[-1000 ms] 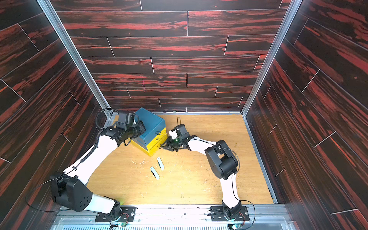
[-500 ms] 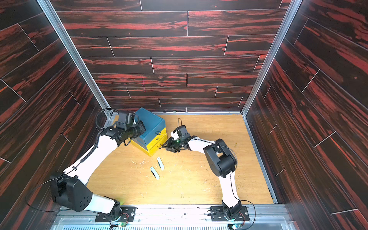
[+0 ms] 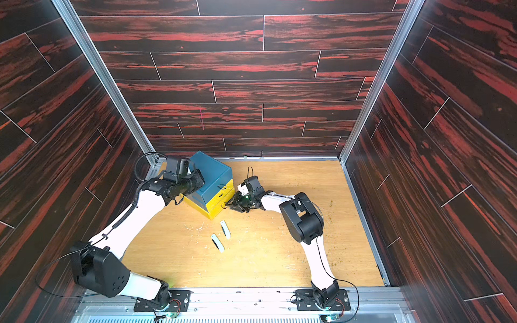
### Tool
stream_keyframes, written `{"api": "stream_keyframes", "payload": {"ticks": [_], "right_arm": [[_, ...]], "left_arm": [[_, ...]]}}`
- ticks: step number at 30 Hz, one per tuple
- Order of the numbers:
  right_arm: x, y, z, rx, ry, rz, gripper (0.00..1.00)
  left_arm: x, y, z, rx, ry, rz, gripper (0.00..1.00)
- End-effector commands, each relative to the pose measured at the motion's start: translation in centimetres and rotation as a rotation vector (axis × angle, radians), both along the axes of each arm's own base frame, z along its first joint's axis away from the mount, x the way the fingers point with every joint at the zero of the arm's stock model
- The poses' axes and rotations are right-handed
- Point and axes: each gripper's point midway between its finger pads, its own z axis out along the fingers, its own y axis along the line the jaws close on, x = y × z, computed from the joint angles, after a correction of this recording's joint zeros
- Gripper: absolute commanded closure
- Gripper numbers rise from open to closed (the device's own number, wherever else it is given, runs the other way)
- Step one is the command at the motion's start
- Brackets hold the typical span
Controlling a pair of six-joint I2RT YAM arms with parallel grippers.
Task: Place the fruit knives into the drawer by color
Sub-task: Open the drawer in the storage box.
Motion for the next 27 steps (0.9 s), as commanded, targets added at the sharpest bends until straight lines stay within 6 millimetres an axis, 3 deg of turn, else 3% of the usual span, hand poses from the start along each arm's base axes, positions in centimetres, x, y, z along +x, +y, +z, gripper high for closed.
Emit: {"api": "stream_keyframes", "payload": {"ticks": [1,27], "right_arm": [[0.3,0.3,-0.5,0.017,0.015,0.006,0.66],[0.8,1.6,-1.5,0.064,0.053,0.027,0.77]], "left_arm": [[-1.9,0.8,-4.2,0.058,0.163,0.001,1.00],[-1.7,0.6,-4.7,0.057,0.172,-0.004,1.00]]}}
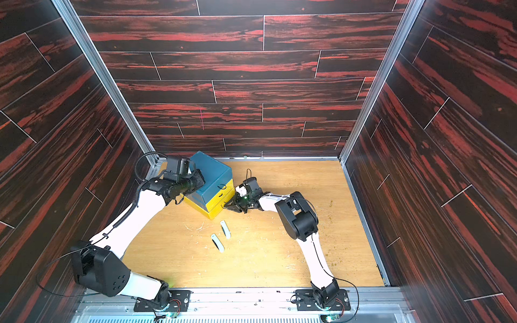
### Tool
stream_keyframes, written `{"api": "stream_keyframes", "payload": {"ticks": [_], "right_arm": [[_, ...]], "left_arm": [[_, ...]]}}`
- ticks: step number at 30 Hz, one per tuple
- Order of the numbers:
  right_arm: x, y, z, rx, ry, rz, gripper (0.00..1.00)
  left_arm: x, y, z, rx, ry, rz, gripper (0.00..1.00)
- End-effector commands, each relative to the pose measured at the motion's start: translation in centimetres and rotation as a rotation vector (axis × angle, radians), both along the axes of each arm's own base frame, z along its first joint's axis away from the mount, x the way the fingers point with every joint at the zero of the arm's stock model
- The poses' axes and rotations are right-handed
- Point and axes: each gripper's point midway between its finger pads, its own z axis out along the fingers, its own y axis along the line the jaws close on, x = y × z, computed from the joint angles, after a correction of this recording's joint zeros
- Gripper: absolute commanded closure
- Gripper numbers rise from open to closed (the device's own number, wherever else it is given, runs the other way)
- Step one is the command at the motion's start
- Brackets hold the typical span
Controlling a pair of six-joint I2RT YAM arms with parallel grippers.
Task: Place the fruit knives into the drawer by color
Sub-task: Open the drawer in the storage box.
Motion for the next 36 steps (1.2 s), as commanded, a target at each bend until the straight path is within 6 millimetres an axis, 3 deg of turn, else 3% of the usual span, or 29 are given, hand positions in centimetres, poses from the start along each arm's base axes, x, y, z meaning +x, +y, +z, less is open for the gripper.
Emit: {"api": "stream_keyframes", "payload": {"ticks": [1,22,36], "right_arm": [[0.33,0.33,-0.13,0.015,0.003,0.009,0.78],[0.50,0.50,-0.44,0.001,0.013,0.016,1.00],[-0.32,-0.34,-0.36,-0.019,0.014,0.015,1.00]], "left_arm": [[-1.92,0.69,-4.75,0.058,0.177,-0.003,1.00],[-1.75,0.64,-4.50,0.060,0.174,-0.006,1.00],[-1.53,0.55,-4.82,0.060,0.179,-0.007,1.00]]}}
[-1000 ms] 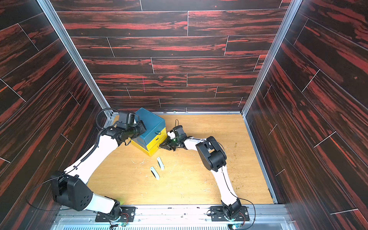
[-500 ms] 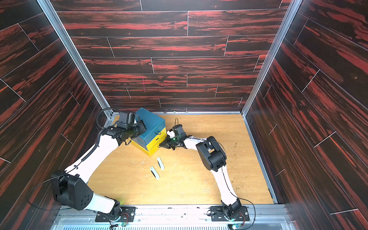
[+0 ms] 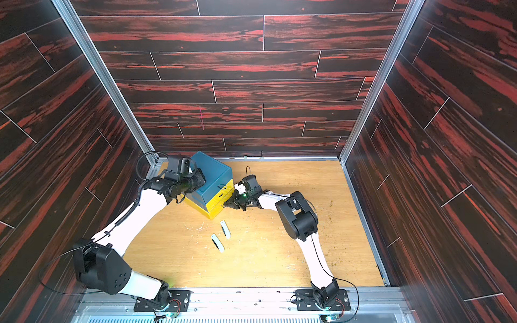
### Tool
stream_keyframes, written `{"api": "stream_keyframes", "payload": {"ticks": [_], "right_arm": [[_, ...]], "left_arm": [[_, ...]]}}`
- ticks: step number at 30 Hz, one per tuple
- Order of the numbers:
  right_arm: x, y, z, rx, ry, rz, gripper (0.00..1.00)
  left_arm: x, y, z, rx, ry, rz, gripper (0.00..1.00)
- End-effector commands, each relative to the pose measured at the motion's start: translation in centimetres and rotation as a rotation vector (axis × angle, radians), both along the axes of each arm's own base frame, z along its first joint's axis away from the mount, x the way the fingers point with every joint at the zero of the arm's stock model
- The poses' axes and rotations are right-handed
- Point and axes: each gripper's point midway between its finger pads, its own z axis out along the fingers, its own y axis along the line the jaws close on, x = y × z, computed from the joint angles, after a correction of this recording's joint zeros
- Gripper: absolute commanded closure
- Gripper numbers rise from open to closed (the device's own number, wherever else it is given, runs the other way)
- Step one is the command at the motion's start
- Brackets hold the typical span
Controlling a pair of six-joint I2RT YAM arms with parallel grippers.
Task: Place the fruit knives into the drawer by color
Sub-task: Open the drawer in the storage box.
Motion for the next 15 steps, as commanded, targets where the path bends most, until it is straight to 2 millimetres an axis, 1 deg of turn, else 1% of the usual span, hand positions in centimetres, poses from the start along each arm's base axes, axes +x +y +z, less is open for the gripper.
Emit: {"api": "stream_keyframes", "payload": {"ticks": [1,9,15], "right_arm": [[-0.9,-0.9,-1.4,-0.036,0.028,0.007,1.00],[-2.0,-2.0,-1.5,-0.046,0.029,-0.007,1.00],[-2.9,-3.0,-1.0,-0.047,0.024,-0.015,1.00]], "left_arm": [[-2.1,0.8,-4.7,0.062,0.185,-0.006,1.00],[-2.1,0.7,-4.5,0.061,0.182,-0.006,1.00],[-2.3,0.8,-4.3,0.061,0.179,-0.003,1.00]]}}
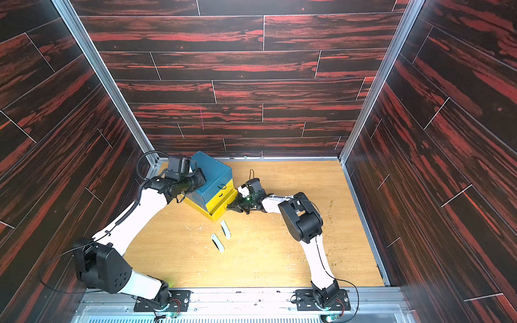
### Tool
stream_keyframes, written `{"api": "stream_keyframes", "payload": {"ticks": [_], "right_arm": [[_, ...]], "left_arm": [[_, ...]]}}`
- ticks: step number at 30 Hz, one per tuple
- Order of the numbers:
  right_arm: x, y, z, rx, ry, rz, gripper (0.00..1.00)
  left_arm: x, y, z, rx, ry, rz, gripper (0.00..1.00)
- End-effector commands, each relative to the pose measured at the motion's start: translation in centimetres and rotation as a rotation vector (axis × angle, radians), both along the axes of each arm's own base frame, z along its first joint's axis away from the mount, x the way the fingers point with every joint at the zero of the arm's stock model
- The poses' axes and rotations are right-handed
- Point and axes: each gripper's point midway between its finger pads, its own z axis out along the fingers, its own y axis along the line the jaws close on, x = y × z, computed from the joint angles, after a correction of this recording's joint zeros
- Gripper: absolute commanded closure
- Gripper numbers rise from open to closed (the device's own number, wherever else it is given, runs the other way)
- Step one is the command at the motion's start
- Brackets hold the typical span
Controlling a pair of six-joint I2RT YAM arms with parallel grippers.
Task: Place the fruit knives into the drawer by color
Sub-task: Open the drawer in the storage box.
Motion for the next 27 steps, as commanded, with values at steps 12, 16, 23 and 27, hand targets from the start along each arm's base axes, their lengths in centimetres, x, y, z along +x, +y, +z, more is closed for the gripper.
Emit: {"api": "stream_keyframes", "payload": {"ticks": [12,16,23,27], "right_arm": [[-3.5,-4.6,-0.5,-0.072,0.029,-0.010,1.00],[-4.3,-5.3,-0.6,-0.083,0.031,-0.008,1.00],[-5.7,-6.4,-0.5,-0.097,0.031,-0.012,1.00],[-6.2,-6.8,-0.6,-0.104,0.033,-0.017,1.00]], "left_arm": [[-2.2,0.7,-4.2,0.051,0.172,-0.004,1.00],[-2.3,0.8,-4.1,0.051,0.171,-0.002,1.00],[-2.3,0.7,-4.1,0.048,0.171,-0.001,1.00],[-2.3,0.7,-4.0,0.044,0.168,-0.001,1.00]]}}
